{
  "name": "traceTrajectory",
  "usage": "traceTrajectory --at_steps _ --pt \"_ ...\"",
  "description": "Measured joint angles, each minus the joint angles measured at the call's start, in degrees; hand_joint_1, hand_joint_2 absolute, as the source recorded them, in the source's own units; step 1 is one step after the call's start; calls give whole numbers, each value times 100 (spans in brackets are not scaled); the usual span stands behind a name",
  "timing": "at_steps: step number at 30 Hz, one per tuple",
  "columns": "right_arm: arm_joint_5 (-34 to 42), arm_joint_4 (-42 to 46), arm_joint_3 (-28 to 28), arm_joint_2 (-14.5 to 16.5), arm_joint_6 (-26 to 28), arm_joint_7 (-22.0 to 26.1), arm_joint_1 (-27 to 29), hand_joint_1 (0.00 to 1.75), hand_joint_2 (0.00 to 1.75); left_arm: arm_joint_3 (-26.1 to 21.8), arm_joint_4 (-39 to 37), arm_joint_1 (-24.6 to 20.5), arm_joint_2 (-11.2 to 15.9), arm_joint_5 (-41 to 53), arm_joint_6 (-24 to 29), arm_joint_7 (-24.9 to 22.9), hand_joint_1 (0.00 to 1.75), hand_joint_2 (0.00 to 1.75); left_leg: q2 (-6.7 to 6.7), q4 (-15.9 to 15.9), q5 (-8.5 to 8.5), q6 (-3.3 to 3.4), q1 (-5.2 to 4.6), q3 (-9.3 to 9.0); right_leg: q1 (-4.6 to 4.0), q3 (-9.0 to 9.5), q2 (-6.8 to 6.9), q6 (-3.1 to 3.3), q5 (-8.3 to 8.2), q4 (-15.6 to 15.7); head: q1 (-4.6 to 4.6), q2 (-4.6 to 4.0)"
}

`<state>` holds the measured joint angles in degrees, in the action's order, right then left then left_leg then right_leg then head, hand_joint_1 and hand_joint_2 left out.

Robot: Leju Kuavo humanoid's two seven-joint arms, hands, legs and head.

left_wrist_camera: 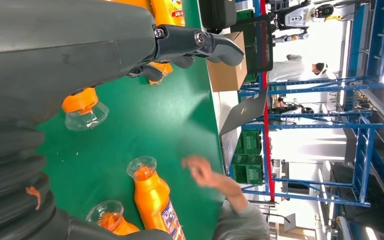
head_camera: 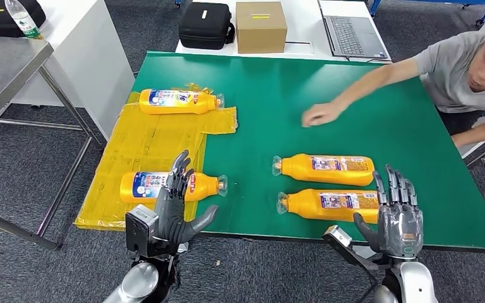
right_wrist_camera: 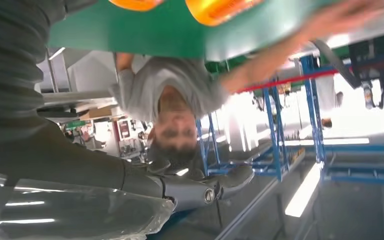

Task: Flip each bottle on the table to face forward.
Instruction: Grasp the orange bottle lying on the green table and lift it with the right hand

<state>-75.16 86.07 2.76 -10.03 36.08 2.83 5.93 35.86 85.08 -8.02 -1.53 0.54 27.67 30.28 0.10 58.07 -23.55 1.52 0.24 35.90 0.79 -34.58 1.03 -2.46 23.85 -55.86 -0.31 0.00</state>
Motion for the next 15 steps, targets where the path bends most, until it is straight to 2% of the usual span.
traceTrajectory --at_steps 5,15 --pt "106 -137 237 -246 -105 -175 -35 0 175 1 1 -2 0 -4 -76 -21 0 175 0 0 0 0 2 0 0 -1 0 0 0 0 -1 0" --pt "137 -333 464 -441 -291 -275 -33 0 175 1 1 -19 0 5 -121 -28 0 175 1 0 0 0 1 0 2 -1 0 0 0 1 -2 0"
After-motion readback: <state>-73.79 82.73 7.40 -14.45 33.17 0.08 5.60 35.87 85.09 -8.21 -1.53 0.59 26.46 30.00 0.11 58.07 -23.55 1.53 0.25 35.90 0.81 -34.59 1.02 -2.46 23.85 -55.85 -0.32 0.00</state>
